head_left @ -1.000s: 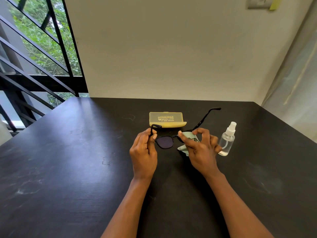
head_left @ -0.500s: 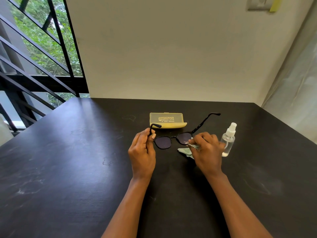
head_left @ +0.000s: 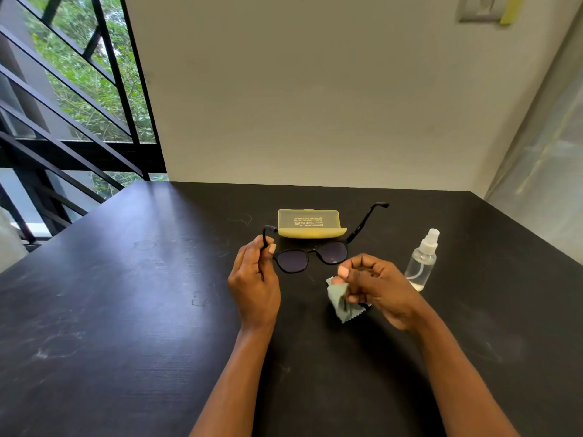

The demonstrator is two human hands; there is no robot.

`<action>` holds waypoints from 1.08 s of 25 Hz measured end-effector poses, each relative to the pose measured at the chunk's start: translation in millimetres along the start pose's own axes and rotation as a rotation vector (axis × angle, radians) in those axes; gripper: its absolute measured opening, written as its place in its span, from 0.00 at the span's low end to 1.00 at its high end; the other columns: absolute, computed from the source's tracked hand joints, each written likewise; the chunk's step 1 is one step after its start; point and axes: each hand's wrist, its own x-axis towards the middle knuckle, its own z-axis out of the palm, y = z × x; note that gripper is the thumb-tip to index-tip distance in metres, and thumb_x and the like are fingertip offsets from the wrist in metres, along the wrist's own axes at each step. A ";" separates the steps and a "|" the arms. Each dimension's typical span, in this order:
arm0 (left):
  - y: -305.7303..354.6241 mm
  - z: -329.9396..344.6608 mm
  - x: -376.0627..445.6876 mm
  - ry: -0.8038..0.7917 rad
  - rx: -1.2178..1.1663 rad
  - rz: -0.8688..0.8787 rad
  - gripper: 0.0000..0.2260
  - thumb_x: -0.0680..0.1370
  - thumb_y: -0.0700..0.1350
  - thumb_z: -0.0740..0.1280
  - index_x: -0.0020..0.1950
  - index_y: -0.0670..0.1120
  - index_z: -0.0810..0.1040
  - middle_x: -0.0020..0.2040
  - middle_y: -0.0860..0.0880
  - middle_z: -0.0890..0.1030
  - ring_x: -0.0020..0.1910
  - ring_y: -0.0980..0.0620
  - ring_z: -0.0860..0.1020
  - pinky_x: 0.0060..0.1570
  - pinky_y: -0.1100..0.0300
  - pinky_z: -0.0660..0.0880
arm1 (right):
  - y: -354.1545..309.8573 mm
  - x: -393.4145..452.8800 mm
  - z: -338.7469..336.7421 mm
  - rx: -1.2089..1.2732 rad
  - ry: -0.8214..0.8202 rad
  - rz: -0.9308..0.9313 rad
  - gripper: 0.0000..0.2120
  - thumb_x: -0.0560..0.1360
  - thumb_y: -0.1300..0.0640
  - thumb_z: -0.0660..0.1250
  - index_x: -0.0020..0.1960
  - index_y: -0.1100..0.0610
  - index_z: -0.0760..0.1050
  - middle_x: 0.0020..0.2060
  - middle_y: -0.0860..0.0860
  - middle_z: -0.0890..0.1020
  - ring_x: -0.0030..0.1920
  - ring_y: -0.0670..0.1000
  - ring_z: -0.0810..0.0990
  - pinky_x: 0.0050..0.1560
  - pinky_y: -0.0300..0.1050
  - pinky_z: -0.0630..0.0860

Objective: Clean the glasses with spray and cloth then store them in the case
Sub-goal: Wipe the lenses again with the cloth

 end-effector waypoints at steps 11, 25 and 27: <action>-1.0 0.6 -1.2 0.016 -0.035 -0.024 0.08 0.76 0.40 0.65 0.53 0.40 0.79 0.46 0.47 0.80 0.42 0.48 0.81 0.42 0.57 0.79 | 8.7 12.1 -5.7 0.300 0.426 -0.080 0.05 0.72 0.57 0.70 0.44 0.57 0.75 0.33 0.51 0.77 0.33 0.48 0.75 0.35 0.40 0.76; 2.8 3.4 -4.5 -0.060 -0.051 0.019 0.08 0.75 0.36 0.66 0.53 0.39 0.80 0.46 0.49 0.79 0.42 0.53 0.80 0.44 0.69 0.77 | 17.3 19.7 4.0 0.403 0.310 -0.195 0.08 0.75 0.58 0.65 0.54 0.51 0.77 0.33 0.44 0.80 0.39 0.49 0.79 0.39 0.41 0.77; 3.6 3.8 -4.9 -0.069 -0.056 0.031 0.09 0.75 0.36 0.66 0.54 0.38 0.79 0.46 0.48 0.79 0.44 0.56 0.79 0.45 0.74 0.75 | 18.7 20.5 3.1 0.336 0.330 -0.251 0.09 0.76 0.59 0.64 0.54 0.51 0.78 0.30 0.43 0.78 0.36 0.45 0.76 0.37 0.39 0.75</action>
